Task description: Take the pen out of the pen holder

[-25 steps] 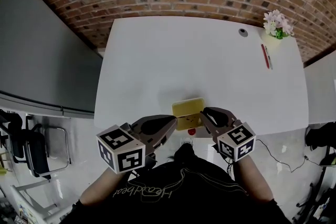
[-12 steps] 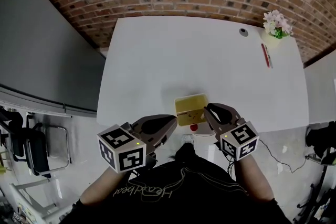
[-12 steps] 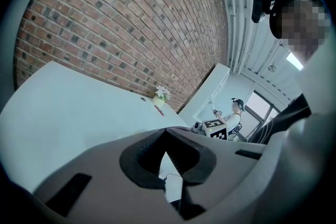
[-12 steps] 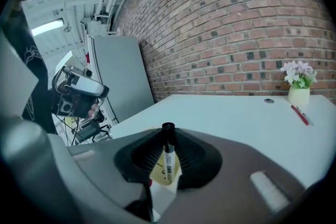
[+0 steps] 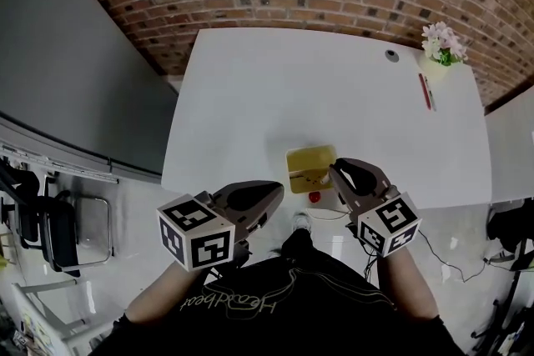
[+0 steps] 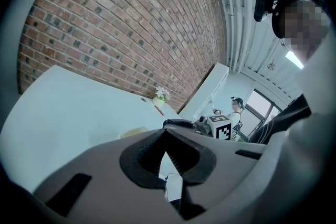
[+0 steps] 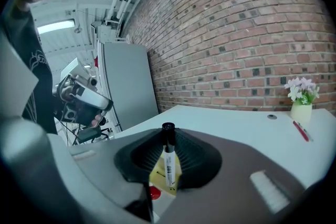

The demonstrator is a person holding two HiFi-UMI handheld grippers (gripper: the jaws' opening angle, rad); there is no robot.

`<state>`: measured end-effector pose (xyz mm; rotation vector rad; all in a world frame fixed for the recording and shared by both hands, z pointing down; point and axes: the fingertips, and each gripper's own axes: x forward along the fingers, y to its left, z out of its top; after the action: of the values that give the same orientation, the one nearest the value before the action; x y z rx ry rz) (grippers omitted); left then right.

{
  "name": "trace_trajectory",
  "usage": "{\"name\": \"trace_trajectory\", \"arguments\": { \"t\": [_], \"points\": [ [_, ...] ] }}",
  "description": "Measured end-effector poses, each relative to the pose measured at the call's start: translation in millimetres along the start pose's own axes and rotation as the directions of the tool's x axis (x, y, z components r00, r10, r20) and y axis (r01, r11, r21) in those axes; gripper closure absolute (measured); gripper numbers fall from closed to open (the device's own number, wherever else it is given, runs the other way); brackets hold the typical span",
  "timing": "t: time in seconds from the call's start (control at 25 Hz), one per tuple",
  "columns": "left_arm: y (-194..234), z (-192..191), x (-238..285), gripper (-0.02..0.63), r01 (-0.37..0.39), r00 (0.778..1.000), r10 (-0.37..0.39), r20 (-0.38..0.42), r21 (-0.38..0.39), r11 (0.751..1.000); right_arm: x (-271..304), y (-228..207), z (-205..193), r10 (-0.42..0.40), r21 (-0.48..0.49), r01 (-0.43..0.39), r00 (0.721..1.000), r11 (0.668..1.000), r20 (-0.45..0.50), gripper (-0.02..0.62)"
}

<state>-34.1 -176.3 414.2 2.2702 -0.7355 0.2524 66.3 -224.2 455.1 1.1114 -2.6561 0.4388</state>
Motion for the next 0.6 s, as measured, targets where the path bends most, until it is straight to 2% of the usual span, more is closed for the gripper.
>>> {"name": "trace_trajectory", "arguments": {
  "t": [0.6],
  "points": [
    [-24.6, 0.9, -31.2, 0.604, -0.002, 0.999, 0.001, 0.048, 0.035, 0.999, -40.6, 57.1, 69.3, 0.085, -0.014, -0.084, 0.982, 0.996, 0.169, 0.526]
  ]
}}
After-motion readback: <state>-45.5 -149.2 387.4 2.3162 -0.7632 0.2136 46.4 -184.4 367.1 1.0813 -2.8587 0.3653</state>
